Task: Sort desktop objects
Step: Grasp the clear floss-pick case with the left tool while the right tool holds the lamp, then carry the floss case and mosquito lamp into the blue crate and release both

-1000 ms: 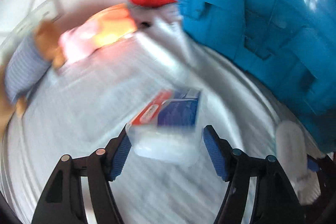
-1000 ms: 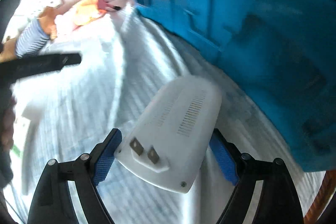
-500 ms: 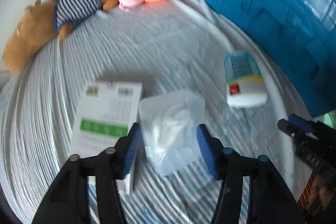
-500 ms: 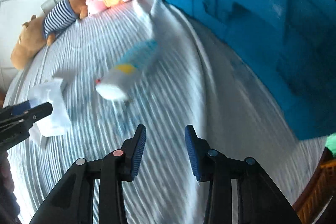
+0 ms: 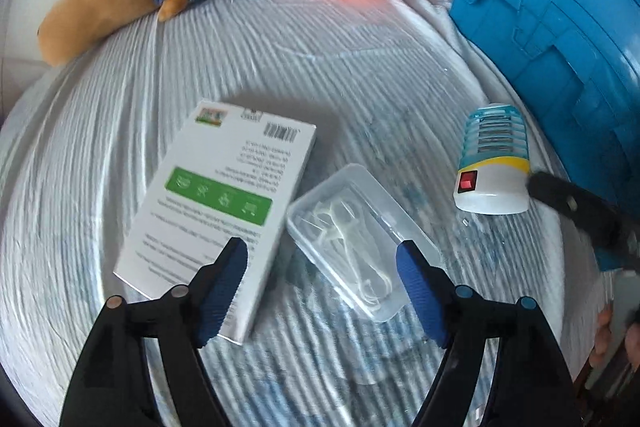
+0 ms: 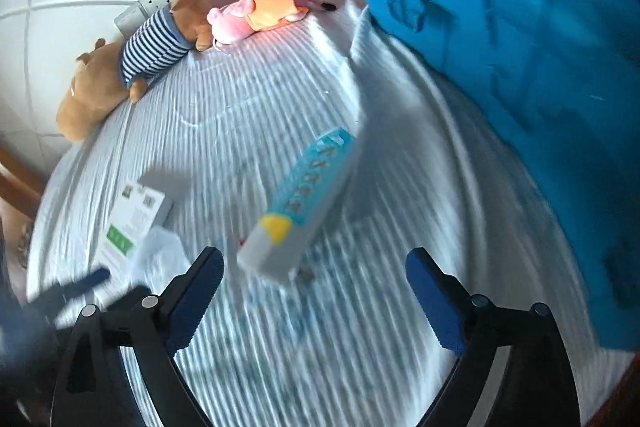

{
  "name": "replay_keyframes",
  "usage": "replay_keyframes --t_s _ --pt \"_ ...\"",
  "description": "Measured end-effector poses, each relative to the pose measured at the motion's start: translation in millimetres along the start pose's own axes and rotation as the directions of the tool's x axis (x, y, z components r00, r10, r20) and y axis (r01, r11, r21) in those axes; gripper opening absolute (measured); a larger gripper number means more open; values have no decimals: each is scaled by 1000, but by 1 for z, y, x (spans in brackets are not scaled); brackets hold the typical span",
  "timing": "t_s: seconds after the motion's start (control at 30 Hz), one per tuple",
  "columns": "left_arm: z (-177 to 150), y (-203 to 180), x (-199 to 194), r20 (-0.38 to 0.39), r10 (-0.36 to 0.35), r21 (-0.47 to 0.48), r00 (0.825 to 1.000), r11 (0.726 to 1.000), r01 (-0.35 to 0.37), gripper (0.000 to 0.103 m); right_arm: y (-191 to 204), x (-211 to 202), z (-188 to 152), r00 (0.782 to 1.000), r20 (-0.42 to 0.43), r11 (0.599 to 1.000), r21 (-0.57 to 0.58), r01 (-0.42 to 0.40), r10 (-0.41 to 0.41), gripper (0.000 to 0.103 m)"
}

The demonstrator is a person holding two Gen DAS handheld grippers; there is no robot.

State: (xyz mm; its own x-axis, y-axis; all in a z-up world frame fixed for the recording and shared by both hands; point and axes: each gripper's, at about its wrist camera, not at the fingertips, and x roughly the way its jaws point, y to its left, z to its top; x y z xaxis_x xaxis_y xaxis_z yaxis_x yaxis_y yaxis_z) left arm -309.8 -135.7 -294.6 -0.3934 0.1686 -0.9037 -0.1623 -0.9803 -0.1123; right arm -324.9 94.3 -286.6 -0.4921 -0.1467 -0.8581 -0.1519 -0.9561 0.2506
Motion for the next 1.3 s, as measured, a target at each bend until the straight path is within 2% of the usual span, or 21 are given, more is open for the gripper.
replay_keyframes --t_s 0.1,0.13,0.17,0.2,0.23,0.27,0.33,0.43,0.53,0.6,0.67,0.73,0.83,0.93,1.1,1.2,1.3 --pt "-4 -3 3 2 -8 -22 1000 1000 8 78 -2 22 12 998 -43 999 1 -53 53 91" --pt "-5 -3 3 5 -4 -34 1000 999 4 78 -1 28 14 996 -56 998 -6 -64 64 81" --pt "-6 -2 2 8 -1 -46 1000 999 2 78 0 36 15 994 -72 997 -17 -81 80 63" --pt "-7 -2 2 8 0 -64 1000 998 1 78 2 45 17 989 -94 993 -24 -117 115 57" --pt "-7 -1 2 5 -1 -94 1000 996 1 78 4 54 18 983 -114 988 -32 -150 146 46" --pt "-8 0 2 1 -3 -125 1000 992 3 78 6 56 19 980 -122 986 -47 -162 155 44" --pt "-7 -4 1 0 -8 -168 1000 986 8 78 11 58 22 983 -125 984 -103 -147 134 44" --pt "-2 -20 4 0 34 -189 999 981 -33 79 7 58 22 976 -150 975 -131 -178 157 43" --pt "1 -31 18 -37 115 -215 993 969 -120 85 9 59 21 971 -167 960 -193 -201 170 44" --pt "-2 -34 31 -81 183 -231 980 953 -197 85 9 60 22 968 -178 953 -213 -216 180 44" --pt "-8 -34 34 -68 211 -240 975 945 -221 81 10 62 22 966 -182 946 -236 -223 182 45" --pt "-14 -34 30 -49 215 -247 975 944 -221 59 14 62 21 969 -177 938 -271 -215 171 45" --pt "-23 -29 26 -49 213 -255 976 942 -219 59 21 63 16 978 -161 924 -335 -184 136 46" --pt "-31 -26 15 -36 208 -269 977 940 -210 59 21 57 9 975 -173 918 -344 -195 142 42" --pt "-35 -27 -25 41 212 -266 976 944 -194 59 25 34 -3 969 -178 905 -360 -226 171 27" --pt "-40 -23 -47 76 203 -269 976 947 -176 59 31 20 -8 968 -179 893 -385 -232 174 26" --pt "-48 -19 -61 98 183 -266 978 952 -152 59 31 25 -19 967 -211 894 -392 -216 141 26"
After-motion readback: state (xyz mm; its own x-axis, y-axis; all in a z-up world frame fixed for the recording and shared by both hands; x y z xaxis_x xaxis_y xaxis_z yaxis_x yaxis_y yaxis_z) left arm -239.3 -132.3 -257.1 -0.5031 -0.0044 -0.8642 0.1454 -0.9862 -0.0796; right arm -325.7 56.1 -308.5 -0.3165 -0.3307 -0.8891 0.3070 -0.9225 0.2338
